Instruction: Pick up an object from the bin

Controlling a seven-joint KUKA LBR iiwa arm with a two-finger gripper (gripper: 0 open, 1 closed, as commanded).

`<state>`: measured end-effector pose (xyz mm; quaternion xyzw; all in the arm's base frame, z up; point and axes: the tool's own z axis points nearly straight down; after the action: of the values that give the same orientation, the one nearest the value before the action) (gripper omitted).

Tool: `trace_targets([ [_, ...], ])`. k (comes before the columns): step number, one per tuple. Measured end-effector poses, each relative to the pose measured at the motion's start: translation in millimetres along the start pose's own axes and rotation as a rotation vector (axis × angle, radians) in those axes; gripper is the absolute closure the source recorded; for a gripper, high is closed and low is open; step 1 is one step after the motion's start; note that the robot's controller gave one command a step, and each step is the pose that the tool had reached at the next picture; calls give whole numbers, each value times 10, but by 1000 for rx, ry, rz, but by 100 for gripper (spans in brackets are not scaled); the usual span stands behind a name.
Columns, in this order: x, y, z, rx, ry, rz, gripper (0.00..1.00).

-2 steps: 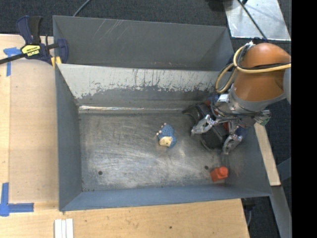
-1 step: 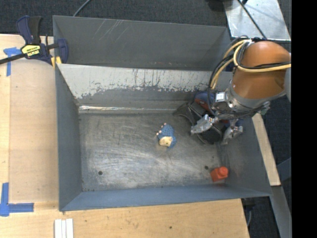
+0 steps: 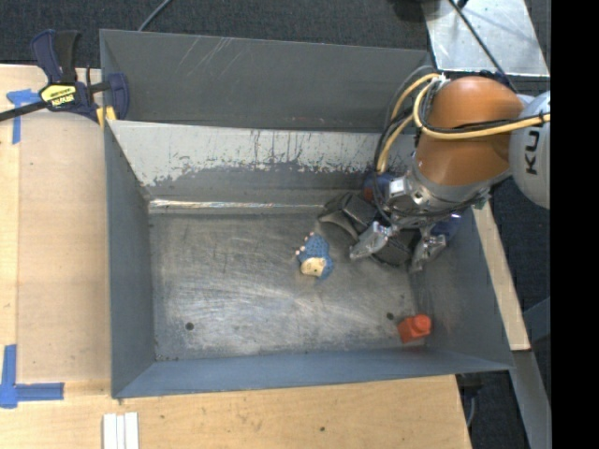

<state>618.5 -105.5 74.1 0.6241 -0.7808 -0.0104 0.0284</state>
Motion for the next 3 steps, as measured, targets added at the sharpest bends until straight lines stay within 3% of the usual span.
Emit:
trace_targets([
  [1,105,11,-243,38,-33,87,0],
  [2,112,20,-226,33,-31,88,100],
  [3,54,53,-1217,60,-37,100,100],
])
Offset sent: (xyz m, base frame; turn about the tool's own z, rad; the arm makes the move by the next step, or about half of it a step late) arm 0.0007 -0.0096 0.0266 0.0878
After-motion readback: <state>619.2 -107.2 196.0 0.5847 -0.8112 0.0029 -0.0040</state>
